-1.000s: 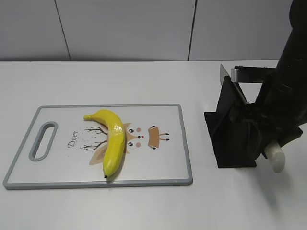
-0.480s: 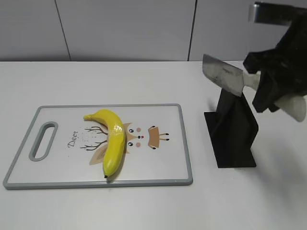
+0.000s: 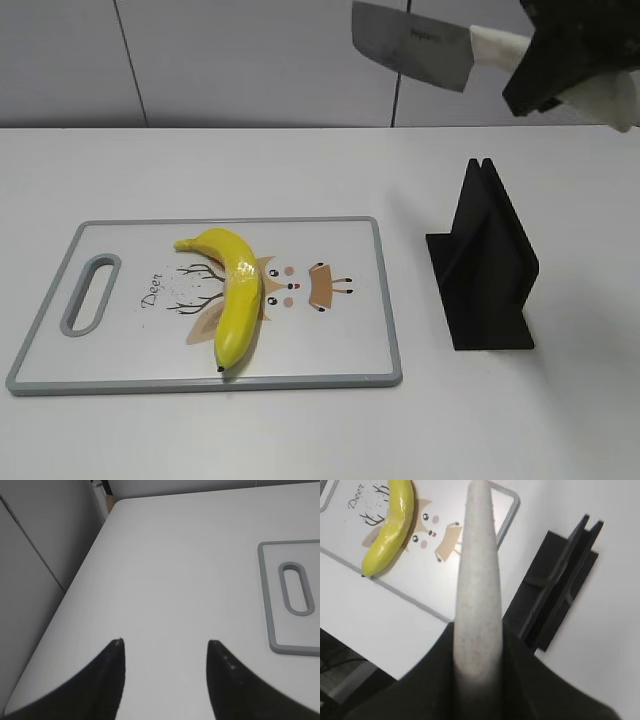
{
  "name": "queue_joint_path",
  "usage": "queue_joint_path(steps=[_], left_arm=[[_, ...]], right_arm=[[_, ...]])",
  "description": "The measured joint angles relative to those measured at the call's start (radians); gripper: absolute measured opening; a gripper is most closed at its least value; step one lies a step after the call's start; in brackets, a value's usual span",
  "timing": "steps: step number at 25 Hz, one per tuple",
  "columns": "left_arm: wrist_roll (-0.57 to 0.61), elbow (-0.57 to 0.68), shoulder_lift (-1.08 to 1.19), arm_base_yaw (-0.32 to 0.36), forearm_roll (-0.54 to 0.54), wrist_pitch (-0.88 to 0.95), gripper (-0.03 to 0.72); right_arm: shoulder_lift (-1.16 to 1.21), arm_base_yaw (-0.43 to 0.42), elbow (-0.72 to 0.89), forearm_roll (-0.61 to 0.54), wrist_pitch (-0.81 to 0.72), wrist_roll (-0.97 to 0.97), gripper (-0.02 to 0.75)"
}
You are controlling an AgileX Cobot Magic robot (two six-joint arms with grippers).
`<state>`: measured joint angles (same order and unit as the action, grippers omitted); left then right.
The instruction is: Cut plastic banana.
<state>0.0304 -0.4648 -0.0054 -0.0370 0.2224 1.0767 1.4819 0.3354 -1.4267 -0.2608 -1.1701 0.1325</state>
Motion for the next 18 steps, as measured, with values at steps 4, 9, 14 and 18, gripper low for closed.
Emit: queue_joint_path(steps=[4,9,14,18], left_arm=[[0.008,-0.004,0.000,0.000,0.005,-0.022,0.480],[0.061,-0.052,0.070,0.000,-0.011,-0.184,0.496],[0.244,-0.092,0.301,-0.010,-0.178,-0.334,0.579],[0.450,-0.163,0.552,-0.043,-0.330,-0.411,0.588]], right_arm=[[0.001,0.000,-0.003,-0.002,0.072,0.265,0.163],[0.044,0.000,-0.004,-0.019,0.109,0.548,0.163],[0.127,0.000,-0.004,-0.128,0.116,0.837,0.163],[0.190,0.009,-0.004,-0.193,0.121,0.994,0.163]])
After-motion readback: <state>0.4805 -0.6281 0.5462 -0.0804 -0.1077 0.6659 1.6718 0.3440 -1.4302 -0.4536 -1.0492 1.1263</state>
